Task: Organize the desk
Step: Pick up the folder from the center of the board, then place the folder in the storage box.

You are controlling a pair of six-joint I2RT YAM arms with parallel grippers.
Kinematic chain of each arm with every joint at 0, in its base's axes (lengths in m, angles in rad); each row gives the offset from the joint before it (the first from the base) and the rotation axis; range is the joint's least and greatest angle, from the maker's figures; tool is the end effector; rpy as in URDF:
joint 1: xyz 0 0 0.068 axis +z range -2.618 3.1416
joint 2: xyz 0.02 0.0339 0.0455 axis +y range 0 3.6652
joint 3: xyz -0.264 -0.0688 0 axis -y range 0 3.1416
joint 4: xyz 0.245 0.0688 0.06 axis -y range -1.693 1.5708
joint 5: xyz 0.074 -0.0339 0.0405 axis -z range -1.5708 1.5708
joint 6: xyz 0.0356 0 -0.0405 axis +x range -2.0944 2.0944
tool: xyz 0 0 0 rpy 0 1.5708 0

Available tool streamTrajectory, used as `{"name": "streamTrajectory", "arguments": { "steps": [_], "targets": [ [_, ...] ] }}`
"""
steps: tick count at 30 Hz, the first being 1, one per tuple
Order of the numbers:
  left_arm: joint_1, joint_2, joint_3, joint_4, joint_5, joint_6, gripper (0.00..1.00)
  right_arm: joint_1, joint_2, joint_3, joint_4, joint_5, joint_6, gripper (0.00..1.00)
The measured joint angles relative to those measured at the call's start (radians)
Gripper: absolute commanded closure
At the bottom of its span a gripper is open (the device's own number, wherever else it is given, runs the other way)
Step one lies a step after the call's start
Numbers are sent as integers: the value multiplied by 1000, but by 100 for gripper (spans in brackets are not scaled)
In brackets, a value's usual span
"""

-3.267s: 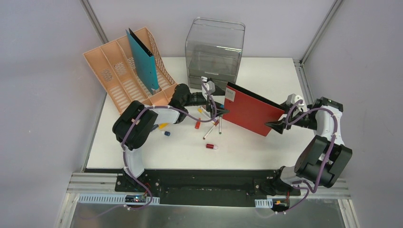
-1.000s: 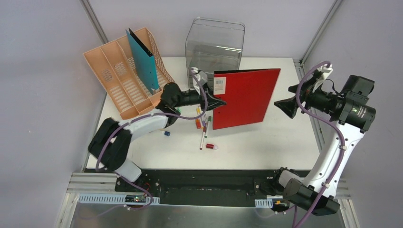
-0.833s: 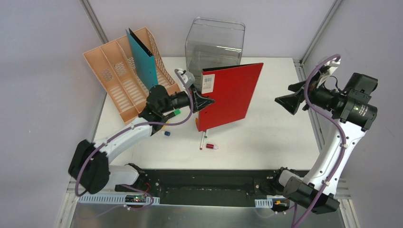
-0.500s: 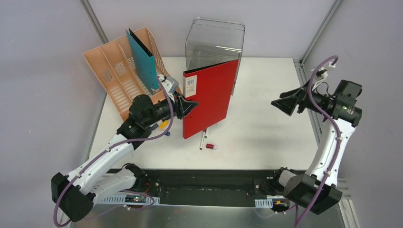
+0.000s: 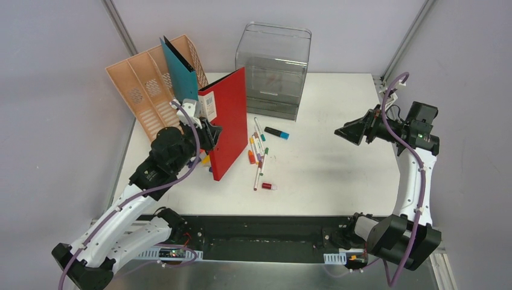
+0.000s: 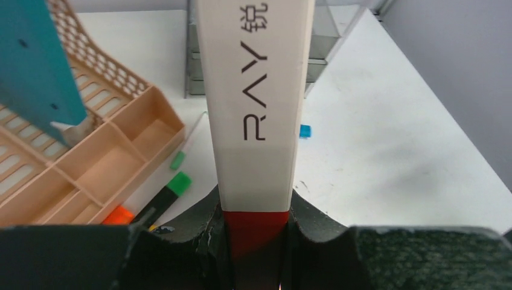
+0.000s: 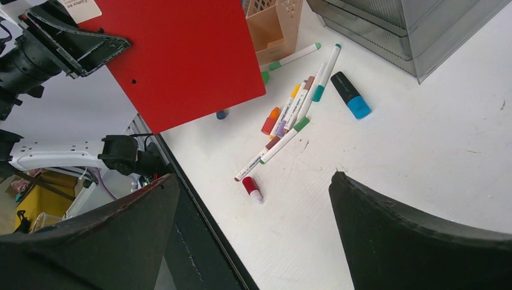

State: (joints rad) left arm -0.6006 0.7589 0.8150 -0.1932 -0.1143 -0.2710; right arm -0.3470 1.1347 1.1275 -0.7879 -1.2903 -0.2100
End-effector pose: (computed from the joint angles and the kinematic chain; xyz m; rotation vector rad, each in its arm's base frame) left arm 0.1492 -0.0973 0.3539 0.1994 1.7264 -0.5485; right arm 0.2116 -0.0401 0.3512 -0.4371 1.8685 1.1212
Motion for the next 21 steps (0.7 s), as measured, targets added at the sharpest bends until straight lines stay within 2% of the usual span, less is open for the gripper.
{"name": "streamTrajectory", "arguments": {
  "steps": [7,13,21],
  "targets": [
    [0,-45,70,-146,-146,37,100,1,2,0,24,12,11,1],
    [0,-115,122,-218,-228,100,100,5,8,0,29,19,17,1],
    [0,-131,263,-339,-321,163,100,17,13,0,28,23,21,1]
  ]
}}
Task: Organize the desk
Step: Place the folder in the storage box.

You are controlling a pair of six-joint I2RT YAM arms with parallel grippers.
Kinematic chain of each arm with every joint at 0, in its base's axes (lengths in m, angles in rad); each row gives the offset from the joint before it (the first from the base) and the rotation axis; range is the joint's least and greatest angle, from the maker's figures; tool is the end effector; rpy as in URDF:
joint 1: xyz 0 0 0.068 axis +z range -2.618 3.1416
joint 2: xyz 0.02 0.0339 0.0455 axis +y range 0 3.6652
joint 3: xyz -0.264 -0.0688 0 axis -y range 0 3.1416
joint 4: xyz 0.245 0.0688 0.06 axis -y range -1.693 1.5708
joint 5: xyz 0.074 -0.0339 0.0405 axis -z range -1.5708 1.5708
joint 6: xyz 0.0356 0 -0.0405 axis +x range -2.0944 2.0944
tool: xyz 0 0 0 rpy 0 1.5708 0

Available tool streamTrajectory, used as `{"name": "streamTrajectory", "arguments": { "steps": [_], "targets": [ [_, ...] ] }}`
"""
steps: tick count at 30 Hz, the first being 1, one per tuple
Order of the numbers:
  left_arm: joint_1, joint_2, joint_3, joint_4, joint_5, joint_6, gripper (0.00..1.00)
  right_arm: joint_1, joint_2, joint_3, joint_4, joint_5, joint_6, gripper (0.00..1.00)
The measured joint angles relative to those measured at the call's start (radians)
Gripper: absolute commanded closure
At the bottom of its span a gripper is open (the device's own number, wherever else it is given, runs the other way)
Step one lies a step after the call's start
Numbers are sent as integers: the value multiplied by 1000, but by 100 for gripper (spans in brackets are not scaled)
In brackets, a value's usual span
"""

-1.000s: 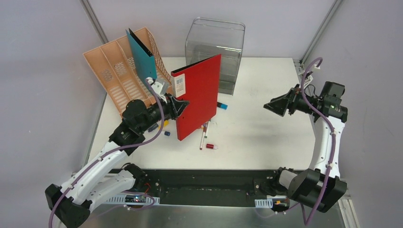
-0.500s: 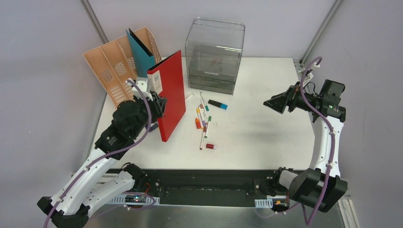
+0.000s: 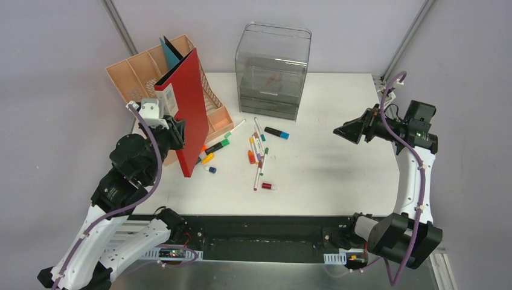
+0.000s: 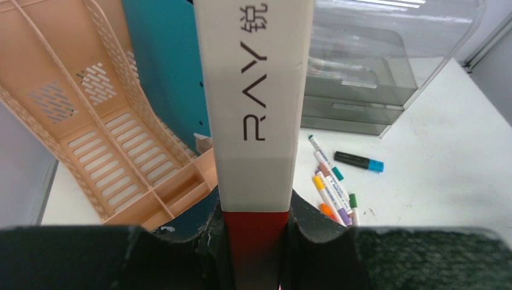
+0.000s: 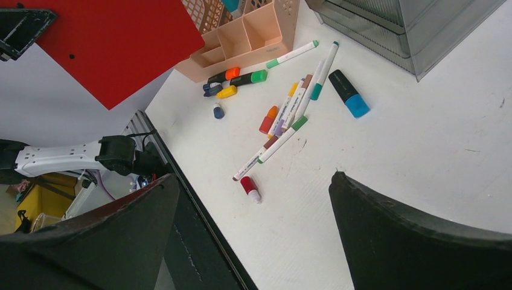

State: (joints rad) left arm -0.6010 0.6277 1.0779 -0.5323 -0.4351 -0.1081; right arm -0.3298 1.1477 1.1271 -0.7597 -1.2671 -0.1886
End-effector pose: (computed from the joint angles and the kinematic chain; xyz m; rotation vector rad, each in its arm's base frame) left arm 0.0965 -0.0480 0.4205 0.0751 1.6466 -0.1817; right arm 0.2172 -0.0384 0.3496 -0.4344 1.8827 1.1142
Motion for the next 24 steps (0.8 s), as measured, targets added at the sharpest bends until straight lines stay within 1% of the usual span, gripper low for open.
{"name": "streamTrajectory", "arguments": {
  "steps": [7,12,16,20,24],
  "targets": [
    [0,-5,4,-98,-44,10,100,2,0,0,0,3,0,1],
    [0,-14,-10,-102,-121,27,100,2,0,0,0,3,0,1],
    [0,-4,-69,-44,-187,50,100,3,0,0,0,3,0,1],
    [0,55,-99,30,-241,79,100,3,0,0,0,3,-1,1],
    [0,101,-133,168,-299,117,100,5,0,0,-2,3,-4,1]
  ]
}}
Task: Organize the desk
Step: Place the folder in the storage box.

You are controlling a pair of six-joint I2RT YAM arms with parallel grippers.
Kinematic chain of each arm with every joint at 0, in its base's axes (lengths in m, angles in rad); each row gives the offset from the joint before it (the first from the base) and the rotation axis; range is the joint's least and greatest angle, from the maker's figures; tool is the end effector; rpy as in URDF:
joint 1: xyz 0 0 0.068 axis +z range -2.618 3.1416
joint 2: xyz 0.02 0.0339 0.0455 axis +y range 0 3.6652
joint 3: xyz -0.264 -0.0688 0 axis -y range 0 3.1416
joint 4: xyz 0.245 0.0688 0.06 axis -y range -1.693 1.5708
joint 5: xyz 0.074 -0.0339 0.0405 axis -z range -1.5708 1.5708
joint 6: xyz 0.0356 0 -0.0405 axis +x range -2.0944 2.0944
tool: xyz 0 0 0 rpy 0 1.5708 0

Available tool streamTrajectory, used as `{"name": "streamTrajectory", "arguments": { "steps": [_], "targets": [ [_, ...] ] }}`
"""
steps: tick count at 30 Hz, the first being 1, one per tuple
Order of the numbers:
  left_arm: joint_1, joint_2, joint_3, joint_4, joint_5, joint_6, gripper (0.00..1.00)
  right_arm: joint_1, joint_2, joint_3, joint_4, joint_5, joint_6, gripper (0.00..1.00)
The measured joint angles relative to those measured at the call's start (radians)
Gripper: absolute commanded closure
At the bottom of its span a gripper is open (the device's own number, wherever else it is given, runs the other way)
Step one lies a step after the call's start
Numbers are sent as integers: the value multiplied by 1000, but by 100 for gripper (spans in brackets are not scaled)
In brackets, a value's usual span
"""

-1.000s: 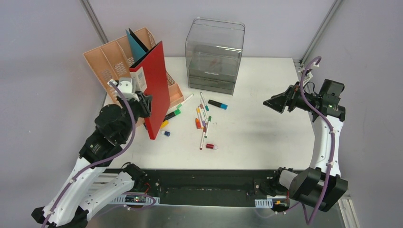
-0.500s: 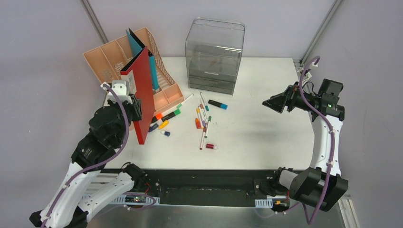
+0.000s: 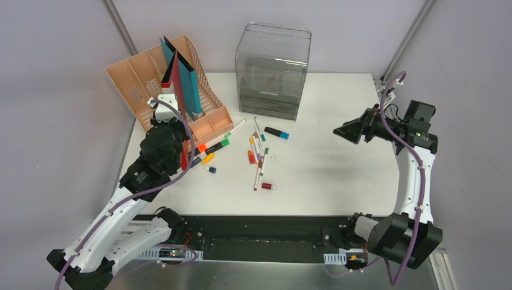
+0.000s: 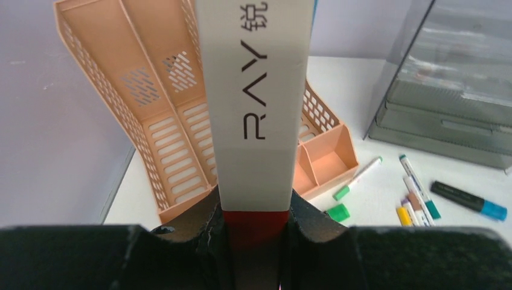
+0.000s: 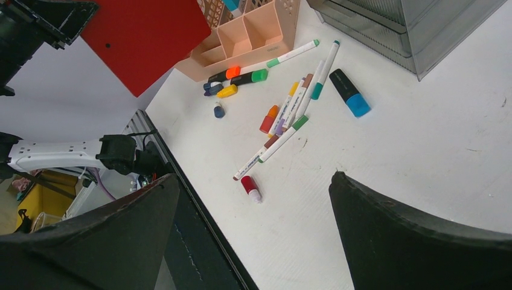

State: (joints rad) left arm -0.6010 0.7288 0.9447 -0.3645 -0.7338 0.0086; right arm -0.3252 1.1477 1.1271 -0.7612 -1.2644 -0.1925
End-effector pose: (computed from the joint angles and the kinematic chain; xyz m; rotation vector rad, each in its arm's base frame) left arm 0.1363 -0.0645 0.3855 -0.0251 1.6842 0.1857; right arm 0.2173 -0.0375 0.3495 -0.4403 1.8837 1.1130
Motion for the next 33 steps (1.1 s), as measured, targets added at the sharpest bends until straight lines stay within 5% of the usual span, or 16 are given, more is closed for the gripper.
{"name": "streamTrajectory", "arguments": {
  "steps": [14,33],
  "targets": [
    [79,236,-101,658,-157,216,100,6,5,0,-16,-1,-15,1],
    [394,599,-91,996,-67,166,100,8,5,0,-26,-8,-19,1]
  ]
}}
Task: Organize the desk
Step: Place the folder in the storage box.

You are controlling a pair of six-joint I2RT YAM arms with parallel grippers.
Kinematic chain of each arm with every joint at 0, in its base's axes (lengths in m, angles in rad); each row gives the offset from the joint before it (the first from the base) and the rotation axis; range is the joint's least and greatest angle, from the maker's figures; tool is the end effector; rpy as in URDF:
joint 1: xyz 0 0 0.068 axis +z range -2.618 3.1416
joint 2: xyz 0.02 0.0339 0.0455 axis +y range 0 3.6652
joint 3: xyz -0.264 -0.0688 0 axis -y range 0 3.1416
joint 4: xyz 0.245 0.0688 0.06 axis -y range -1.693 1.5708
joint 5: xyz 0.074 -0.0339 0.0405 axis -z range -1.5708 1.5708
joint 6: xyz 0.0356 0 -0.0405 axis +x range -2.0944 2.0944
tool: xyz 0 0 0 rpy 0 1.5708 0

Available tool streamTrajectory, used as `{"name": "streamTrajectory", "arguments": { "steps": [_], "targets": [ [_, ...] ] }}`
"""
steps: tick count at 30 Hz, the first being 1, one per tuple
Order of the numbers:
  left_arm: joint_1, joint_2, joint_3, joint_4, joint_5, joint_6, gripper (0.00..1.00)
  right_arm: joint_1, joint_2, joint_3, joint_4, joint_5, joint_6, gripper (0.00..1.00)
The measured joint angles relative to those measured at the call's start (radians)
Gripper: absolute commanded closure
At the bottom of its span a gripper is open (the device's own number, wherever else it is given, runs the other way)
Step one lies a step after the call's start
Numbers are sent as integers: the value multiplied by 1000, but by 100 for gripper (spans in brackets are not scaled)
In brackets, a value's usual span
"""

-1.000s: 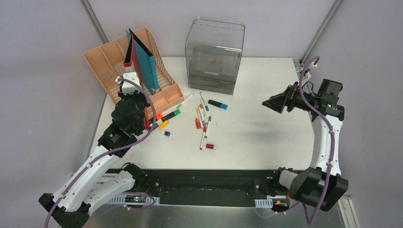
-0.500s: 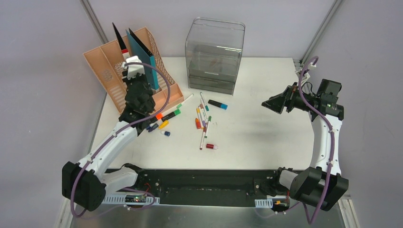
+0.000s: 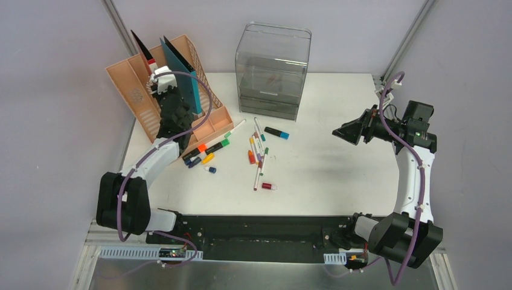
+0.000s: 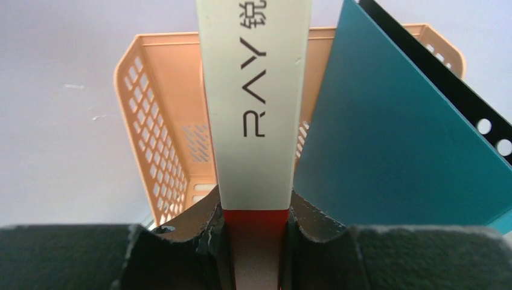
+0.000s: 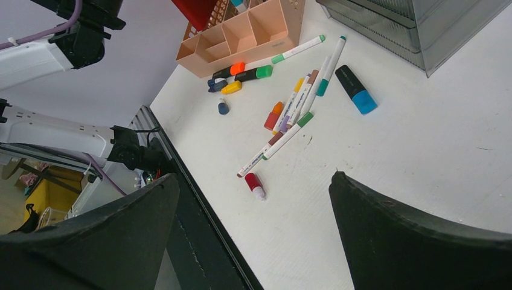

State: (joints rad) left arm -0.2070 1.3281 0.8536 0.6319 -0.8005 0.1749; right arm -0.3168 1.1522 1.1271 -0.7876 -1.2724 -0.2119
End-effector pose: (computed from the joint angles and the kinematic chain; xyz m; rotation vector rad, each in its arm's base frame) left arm 0.2983 -0.0365 0.3267 -0.3946 1.4307 0.5376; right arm 0.2170 -0.0353 0.3472 -0.4497 1.8893 1.1345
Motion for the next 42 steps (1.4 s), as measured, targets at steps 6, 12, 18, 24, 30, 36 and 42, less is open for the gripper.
{"name": "streamTrajectory", "arguments": {
  "steps": [6,12,18,24,30,36,42],
  "targets": [
    [26,112,-16,179,58,44,100,0,0,0,0,0,-1,1],
    [59,218,-66,388,99,85,100,0,0,0,-1,0,-2,1],
    [78,250,-77,450,127,84,98,0,0,0,-2,0,-4,1],
    [78,250,-131,458,129,26,60,1,2,0,-3,0,-7,1],
    [77,222,-173,395,119,-68,22,2,2,0,-4,0,-9,1],
    [75,-13,-172,72,147,-256,13,2,2,0,-14,0,-18,1],
    [75,-320,-179,-186,395,-440,9,3,5,0,-20,0,-26,1]
  ]
}}
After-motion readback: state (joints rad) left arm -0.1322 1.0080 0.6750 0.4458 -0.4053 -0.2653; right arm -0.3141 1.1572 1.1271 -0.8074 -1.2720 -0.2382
